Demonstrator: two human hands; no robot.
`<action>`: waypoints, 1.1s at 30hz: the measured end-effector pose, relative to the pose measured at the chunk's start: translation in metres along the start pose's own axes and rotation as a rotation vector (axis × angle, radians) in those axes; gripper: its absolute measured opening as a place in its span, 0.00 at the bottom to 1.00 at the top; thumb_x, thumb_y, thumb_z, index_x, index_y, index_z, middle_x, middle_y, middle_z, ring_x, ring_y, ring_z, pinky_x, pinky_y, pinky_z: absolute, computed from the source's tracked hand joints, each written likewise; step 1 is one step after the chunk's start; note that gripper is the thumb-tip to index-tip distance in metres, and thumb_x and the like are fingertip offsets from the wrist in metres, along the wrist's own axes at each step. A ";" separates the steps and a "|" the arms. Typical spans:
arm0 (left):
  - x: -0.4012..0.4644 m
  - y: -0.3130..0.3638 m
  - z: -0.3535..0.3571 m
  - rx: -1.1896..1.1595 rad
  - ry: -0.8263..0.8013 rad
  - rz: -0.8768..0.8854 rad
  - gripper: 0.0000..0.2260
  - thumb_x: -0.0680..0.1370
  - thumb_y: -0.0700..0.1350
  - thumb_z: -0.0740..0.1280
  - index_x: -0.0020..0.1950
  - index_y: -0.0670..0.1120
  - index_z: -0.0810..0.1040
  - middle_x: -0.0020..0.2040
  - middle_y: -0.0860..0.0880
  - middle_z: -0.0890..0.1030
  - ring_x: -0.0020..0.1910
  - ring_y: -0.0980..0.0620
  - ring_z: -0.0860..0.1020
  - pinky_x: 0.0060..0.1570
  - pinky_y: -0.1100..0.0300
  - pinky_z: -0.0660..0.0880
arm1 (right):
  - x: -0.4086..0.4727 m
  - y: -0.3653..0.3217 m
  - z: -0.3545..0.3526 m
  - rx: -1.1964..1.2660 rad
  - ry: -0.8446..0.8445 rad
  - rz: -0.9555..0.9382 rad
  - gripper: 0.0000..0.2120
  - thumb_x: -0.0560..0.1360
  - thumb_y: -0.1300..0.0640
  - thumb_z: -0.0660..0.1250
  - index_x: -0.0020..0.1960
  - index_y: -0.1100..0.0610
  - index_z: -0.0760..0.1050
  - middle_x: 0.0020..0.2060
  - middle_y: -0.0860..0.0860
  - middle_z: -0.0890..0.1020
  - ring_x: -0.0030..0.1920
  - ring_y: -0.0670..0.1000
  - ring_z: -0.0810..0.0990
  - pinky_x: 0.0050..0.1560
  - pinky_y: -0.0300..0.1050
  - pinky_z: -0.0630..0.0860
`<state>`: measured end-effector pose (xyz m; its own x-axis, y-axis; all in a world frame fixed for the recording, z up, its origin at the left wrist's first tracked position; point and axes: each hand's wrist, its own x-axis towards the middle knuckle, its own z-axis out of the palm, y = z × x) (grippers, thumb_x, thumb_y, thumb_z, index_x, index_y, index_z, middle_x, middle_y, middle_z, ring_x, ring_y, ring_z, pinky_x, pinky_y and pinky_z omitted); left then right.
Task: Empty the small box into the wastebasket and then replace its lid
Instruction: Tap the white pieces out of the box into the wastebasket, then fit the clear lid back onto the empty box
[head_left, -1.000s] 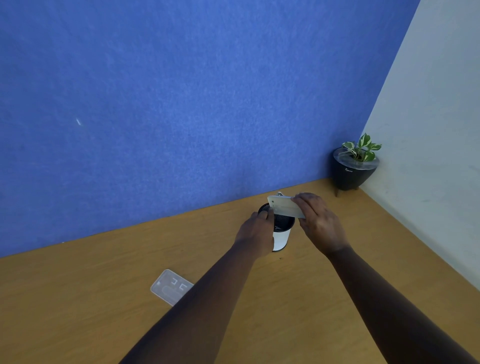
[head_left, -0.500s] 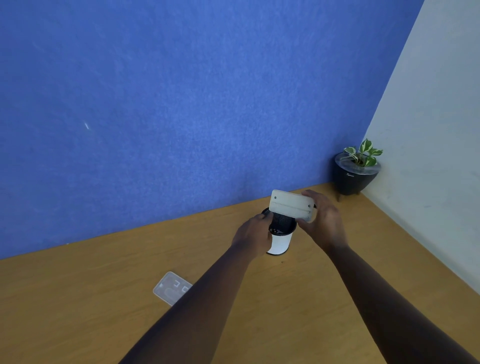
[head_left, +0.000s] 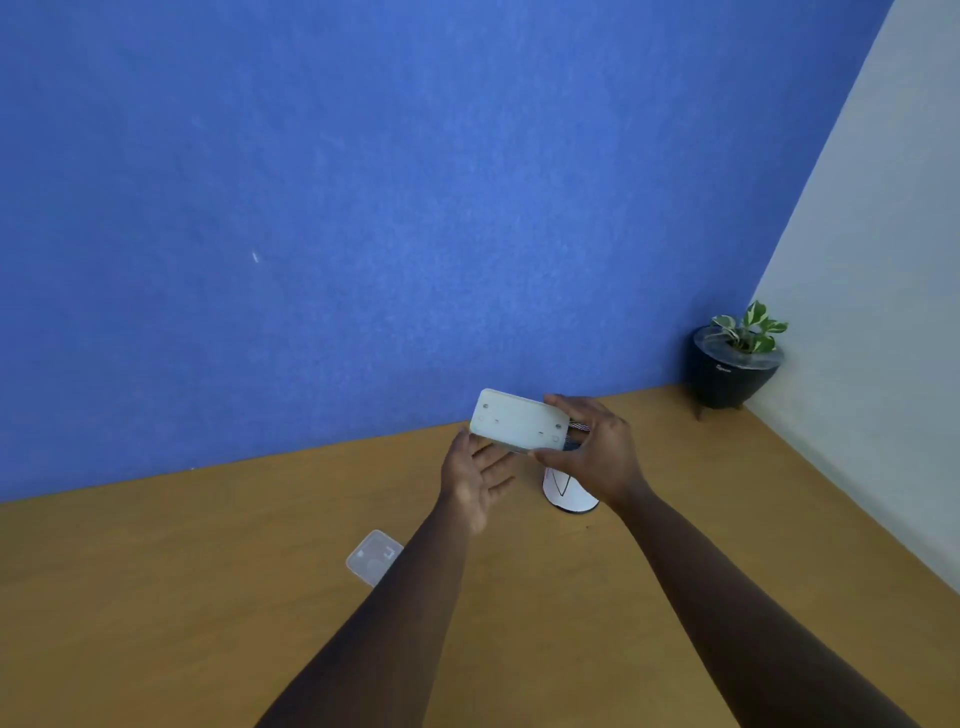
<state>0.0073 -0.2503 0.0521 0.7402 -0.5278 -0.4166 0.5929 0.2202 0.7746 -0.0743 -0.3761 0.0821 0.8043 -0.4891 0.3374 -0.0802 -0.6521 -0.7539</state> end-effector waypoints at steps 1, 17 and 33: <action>-0.004 0.001 -0.005 -0.109 -0.021 -0.014 0.24 0.81 0.57 0.48 0.69 0.45 0.70 0.64 0.42 0.76 0.56 0.44 0.78 0.56 0.46 0.72 | -0.003 -0.008 0.009 0.016 -0.024 -0.009 0.30 0.61 0.63 0.78 0.62 0.58 0.75 0.58 0.54 0.79 0.56 0.47 0.75 0.57 0.47 0.78; -0.052 0.034 -0.104 -0.506 0.219 0.162 0.21 0.79 0.61 0.51 0.48 0.47 0.76 0.46 0.44 0.78 0.44 0.46 0.77 0.43 0.50 0.75 | -0.031 -0.070 0.108 0.294 -0.147 0.097 0.18 0.74 0.57 0.68 0.63 0.57 0.74 0.59 0.49 0.79 0.56 0.46 0.78 0.58 0.40 0.72; -0.042 0.052 -0.158 -0.472 0.243 0.253 0.16 0.79 0.54 0.53 0.45 0.46 0.75 0.43 0.43 0.77 0.43 0.45 0.77 0.42 0.52 0.76 | -0.076 -0.032 0.195 -0.606 -0.645 0.175 0.33 0.65 0.43 0.73 0.65 0.56 0.70 0.60 0.54 0.75 0.59 0.53 0.74 0.57 0.47 0.75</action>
<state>0.0568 -0.0870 0.0350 0.8955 -0.2203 -0.3868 0.4242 0.6857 0.5915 -0.0177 -0.2052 -0.0294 0.9109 -0.3088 -0.2737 -0.3821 -0.8817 -0.2768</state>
